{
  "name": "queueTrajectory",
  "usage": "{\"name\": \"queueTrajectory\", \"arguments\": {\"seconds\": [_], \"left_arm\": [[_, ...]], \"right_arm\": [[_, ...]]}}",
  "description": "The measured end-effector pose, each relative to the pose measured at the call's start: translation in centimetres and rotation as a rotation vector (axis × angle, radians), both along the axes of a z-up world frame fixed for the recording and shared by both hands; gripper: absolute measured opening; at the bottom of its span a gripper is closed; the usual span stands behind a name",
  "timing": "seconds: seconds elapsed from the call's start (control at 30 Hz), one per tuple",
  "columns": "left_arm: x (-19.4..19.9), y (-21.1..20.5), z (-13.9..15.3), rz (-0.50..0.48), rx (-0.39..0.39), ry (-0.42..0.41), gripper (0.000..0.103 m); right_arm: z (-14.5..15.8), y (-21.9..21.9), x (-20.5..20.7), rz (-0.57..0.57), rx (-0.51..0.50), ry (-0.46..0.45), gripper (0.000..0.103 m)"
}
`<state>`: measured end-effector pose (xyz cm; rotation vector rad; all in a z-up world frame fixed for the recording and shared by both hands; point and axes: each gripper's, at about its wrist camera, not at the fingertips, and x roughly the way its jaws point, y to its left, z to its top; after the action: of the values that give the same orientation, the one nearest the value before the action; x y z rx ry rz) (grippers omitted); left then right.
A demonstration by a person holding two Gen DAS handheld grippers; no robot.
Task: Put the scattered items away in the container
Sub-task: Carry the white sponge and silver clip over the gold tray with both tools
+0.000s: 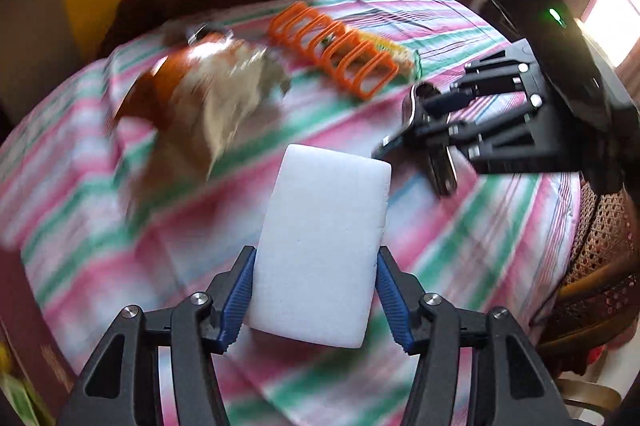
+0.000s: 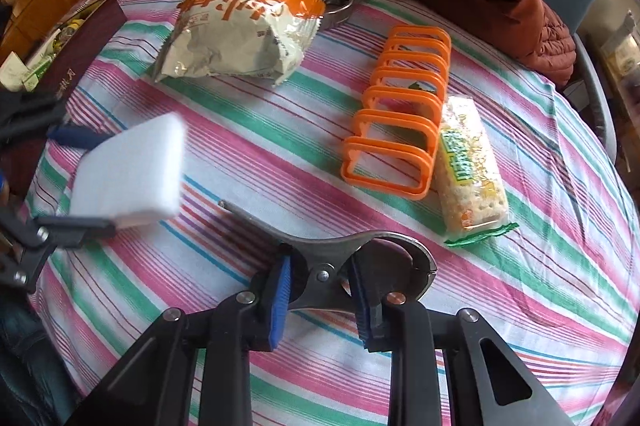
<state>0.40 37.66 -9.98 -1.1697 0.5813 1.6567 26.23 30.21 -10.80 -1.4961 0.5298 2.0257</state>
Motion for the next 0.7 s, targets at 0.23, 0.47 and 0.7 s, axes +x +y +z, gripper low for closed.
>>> {"name": "queueTrajectory", "arguments": {"seconds": [0.23,0.47,0.7], "left_arm": [[0.8,-5.3,0.4,0.105,0.059,-0.067,0.059],[1.3,-9.1,2.6,0.141,0.127,-0.021,0.059],[0.8,-14.0,5.9,0.222,0.252,0.003,0.059]], "right_arm": [[0.6,-2.3,-2.1,0.015,-0.045,0.026,0.024],[1.2,-2.3,-4.2,-0.001,-0.047,0.065,0.020],[2.7,-3.2,-6.6,-0.030,-0.034,0.133,0.020]]}}
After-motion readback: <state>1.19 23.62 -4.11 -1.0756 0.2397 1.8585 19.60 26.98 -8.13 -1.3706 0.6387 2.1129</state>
